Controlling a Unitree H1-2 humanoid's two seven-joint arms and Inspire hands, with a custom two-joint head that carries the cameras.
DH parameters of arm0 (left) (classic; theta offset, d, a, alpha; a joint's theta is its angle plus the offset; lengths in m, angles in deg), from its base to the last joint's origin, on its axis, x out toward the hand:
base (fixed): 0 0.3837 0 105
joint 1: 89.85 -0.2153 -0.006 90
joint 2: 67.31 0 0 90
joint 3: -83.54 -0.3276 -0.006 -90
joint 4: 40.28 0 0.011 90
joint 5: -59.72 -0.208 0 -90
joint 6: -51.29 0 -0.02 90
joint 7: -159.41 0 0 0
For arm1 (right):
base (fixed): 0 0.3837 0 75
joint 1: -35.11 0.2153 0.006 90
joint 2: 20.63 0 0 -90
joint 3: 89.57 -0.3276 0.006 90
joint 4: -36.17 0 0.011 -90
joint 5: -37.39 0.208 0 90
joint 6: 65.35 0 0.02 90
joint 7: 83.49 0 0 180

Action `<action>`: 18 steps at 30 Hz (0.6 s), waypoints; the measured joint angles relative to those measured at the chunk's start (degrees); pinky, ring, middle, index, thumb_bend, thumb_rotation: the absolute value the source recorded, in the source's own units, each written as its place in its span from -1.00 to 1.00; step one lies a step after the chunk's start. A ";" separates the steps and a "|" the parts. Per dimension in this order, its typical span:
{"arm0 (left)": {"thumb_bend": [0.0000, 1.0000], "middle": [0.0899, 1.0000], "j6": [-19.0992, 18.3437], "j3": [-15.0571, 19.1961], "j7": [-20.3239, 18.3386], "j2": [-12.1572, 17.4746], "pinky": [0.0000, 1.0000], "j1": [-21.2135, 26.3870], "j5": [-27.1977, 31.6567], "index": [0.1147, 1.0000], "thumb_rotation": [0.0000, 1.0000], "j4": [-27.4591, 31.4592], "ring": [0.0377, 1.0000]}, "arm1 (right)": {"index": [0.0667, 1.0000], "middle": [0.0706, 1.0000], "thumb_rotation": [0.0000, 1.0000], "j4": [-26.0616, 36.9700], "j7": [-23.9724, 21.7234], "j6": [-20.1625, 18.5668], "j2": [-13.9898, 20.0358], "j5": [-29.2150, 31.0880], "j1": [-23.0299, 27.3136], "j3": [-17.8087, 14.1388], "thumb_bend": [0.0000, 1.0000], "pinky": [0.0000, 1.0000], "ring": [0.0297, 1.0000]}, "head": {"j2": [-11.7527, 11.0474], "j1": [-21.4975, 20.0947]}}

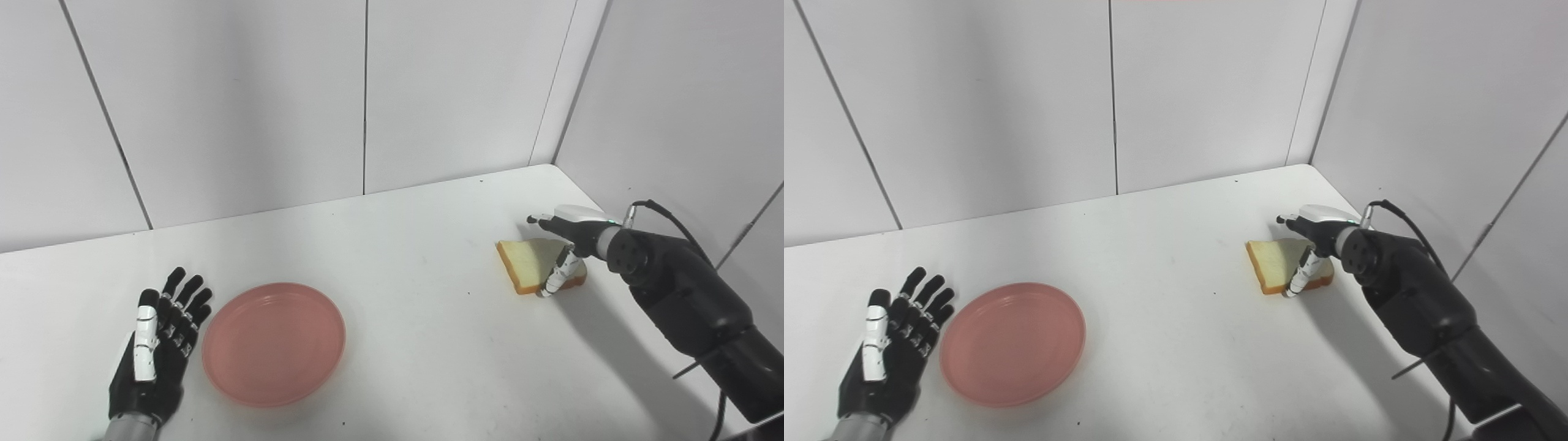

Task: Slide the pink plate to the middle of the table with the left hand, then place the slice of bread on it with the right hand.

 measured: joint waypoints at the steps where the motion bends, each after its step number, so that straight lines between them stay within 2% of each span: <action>1: 0.38 0.87 0.00 0.01 -0.01 -0.02 0.93 -0.06 0.03 0.88 0.92 0.06 0.85 | 0.94 1.00 -0.93 -0.20 0.10 0.00 0.00 0.30 0.10 0.10 0.97 0.94 1.00 | 0.00 0.00; 10: 0.40 0.87 -0.22 -0.05 0.00 -0.37 0.92 -0.28 0.28 0.87 0.92 0.47 0.84 | 0.90 1.00 -0.97 -2.02 1.31 0.15 -0.02 0.20 1.14 3.38 0.93 0.70 0.98 | 0.09 0.09; 17: 0.41 0.87 -0.24 -0.07 0.00 -0.40 0.93 -0.29 0.28 0.87 0.91 0.49 0.85 | 0.85 0.99 -0.97 -3.42 3.32 0.17 -0.04 0.29 1.68 4.29 0.85 0.74 0.94 | 0.26 0.17; 18: 0.40 0.87 -0.25 -0.06 0.00 -0.44 0.92 -0.31 0.28 0.87 0.91 0.49 0.85 | 0.83 0.97 -0.96 -3.70 3.77 0.17 -0.05 0.37 1.69 4.29 0.84 0.63 0.88 | 0.26 0.26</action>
